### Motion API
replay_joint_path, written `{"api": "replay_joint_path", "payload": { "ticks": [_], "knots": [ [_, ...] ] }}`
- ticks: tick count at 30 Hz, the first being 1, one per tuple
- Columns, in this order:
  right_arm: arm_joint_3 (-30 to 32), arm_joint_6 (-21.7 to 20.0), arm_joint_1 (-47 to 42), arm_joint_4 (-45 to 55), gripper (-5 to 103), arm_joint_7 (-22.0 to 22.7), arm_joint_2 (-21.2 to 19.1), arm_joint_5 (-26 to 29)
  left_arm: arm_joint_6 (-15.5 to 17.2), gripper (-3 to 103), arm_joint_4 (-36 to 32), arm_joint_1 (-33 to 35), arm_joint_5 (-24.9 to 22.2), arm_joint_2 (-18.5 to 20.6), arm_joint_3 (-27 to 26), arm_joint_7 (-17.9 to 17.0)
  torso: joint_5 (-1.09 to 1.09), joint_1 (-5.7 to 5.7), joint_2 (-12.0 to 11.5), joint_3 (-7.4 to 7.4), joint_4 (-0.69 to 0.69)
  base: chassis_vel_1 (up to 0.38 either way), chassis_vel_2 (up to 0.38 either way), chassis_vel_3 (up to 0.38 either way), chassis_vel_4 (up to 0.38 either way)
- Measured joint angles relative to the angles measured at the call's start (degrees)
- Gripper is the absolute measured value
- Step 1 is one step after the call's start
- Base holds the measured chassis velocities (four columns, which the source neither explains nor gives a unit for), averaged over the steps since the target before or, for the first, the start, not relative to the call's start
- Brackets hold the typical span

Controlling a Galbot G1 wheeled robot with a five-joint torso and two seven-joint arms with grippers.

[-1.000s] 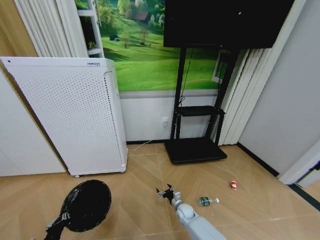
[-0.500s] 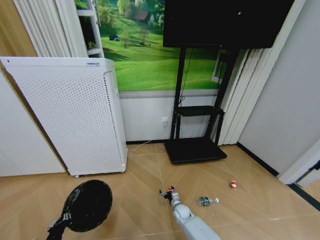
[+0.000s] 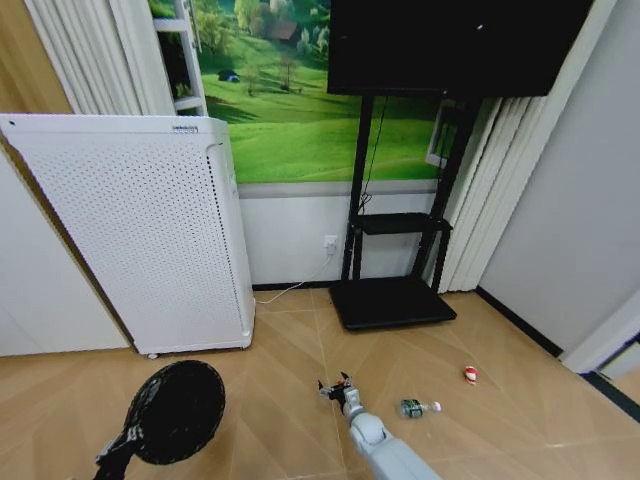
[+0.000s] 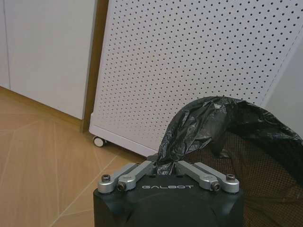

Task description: Pick up the trash bin and place the garbage on the floor into it.

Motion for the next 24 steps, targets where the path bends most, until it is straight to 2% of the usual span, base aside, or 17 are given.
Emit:
{"api": "replay_joint_path", "payload": {
  "ticks": [1, 2, 4, 6, 9, 11, 12, 14, 24],
  "knots": [
    [0.00, 0.00, 0.00, 0.00, 100, 0.00, 0.00, 0.00, 0.00, 4, 0.00, 0.00, 0.00, 0.00, 0.00, 0.00, 0.00, 0.00, 0.00, 0.00, 0.00, -0.174, 0.180, 0.177, -0.165],
    [0.59, 2.68, -0.54, 0.37, 100, -3.14, -0.17, 1.43, 0.00, 4, -0.02, -0.09, 0.07, 0.04, 0.10, 0.01, 0.01, 0.00, 0.00, 0.00, 0.00, -0.182, 0.226, 0.184, -0.193],
    [1.01, 5.29, -1.20, 0.76, 100, -5.08, -0.44, 2.57, 0.00, 4, -0.02, -0.18, 0.17, 0.11, 0.16, 0.01, 0.00, 0.01, 0.00, 0.01, -0.01, -0.214, 0.205, 0.202, -0.215],
    [1.50, 5.47, -1.47, 0.90, 100, -5.26, -0.54, 1.66, 0.00, 4, -0.02, -0.20, 0.21, 0.16, 0.22, 0.03, -0.01, 0.03, 0.00, 0.02, -0.02, -0.211, 0.184, 0.200, -0.199],
    [1.96, 3.32, -1.99, 1.53, 100, -3.87, -0.72, -0.37, 0.00, 4, -0.03, -0.20, 0.24, 0.22, 0.26, 0.02, 0.03, 0.03, -0.01, 0.01, 0.01, -0.142, 0.122, 0.125, -0.032],
    [1.96, -0.87, -2.95, 1.78, 100, -0.52, -0.96, -2.62, 0.00, 4, -0.13, -0.19, 0.26, 0.28, 0.29, 0.02, 0.00, 0.03, -0.01, 0.01, -0.01, -0.062, 0.075, -0.028, -0.016],
    [1.96, -0.87, -2.95, 1.78, 100, -0.52, -0.96, -2.62, 0.00, 4, -0.13, -0.19, 0.26, 0.28, 0.29, 0.02, 0.00, 0.03, -0.01, 0.01, -0.01, -0.036, 0.039, -0.072, -0.008],
    [1.89, -3.40, -3.97, 1.39, 100, 1.48, -0.91, -4.30, -0.06, 4, -0.23, 0.01, 0.20, 0.30, 0.11, 0.10, 0.00, 0.02, 0.00, 0.00, -0.01, 0.043, -0.032, -0.076, -0.014],
    [2.01, -5.43, -4.34, -2.99, 100, 4.30, 0.65, -8.11, -0.41, 4, -0.42, 0.78, -0.16, 0.30, -0.70, 0.48, 0.01, 0.00, 0.00, 0.00, 0.00, 0.030, -0.013, -0.026, 0.017]
  ]
}}
